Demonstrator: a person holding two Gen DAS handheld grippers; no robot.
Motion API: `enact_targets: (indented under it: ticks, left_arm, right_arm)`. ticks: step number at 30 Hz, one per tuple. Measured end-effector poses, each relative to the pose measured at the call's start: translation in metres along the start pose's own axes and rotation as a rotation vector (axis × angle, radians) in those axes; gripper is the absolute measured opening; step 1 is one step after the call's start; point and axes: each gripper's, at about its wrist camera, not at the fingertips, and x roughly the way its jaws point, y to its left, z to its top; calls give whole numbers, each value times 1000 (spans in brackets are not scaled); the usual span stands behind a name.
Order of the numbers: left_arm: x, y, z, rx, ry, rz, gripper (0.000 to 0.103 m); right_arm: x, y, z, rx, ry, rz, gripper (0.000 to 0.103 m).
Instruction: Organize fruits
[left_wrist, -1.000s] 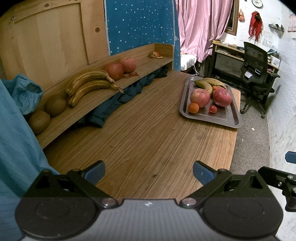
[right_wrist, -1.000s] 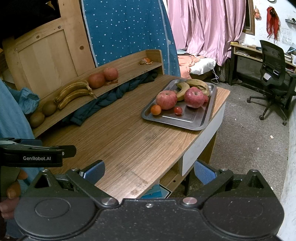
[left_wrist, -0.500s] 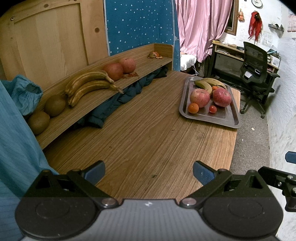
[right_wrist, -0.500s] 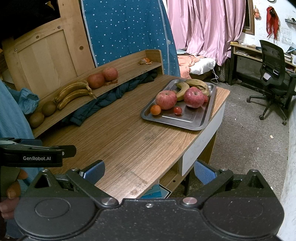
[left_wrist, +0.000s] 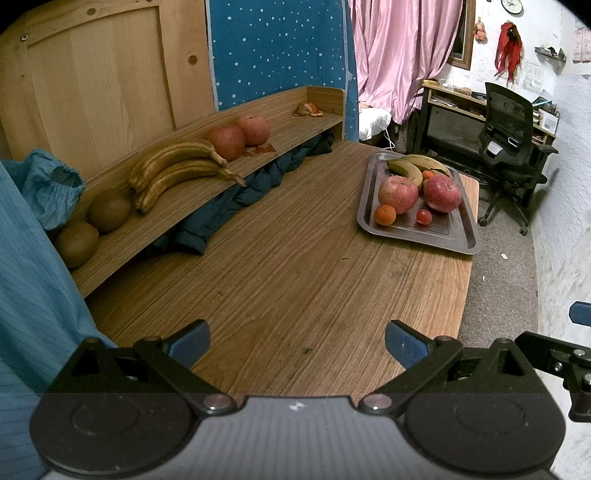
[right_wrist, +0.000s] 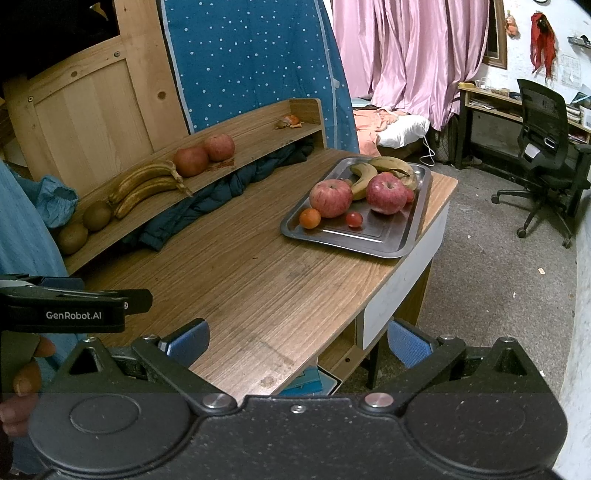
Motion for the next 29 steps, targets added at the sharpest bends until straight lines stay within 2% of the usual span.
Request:
enact_targets:
  ticks: [5, 29]
  left_arm:
    - [0, 1, 2, 1, -7, 15, 103]
    - [1, 1, 4, 27, -19, -11, 103]
  right_arm:
    - [0, 0, 0, 0, 0, 0, 102]
    - [-3, -6, -1, 10, 1, -15, 102]
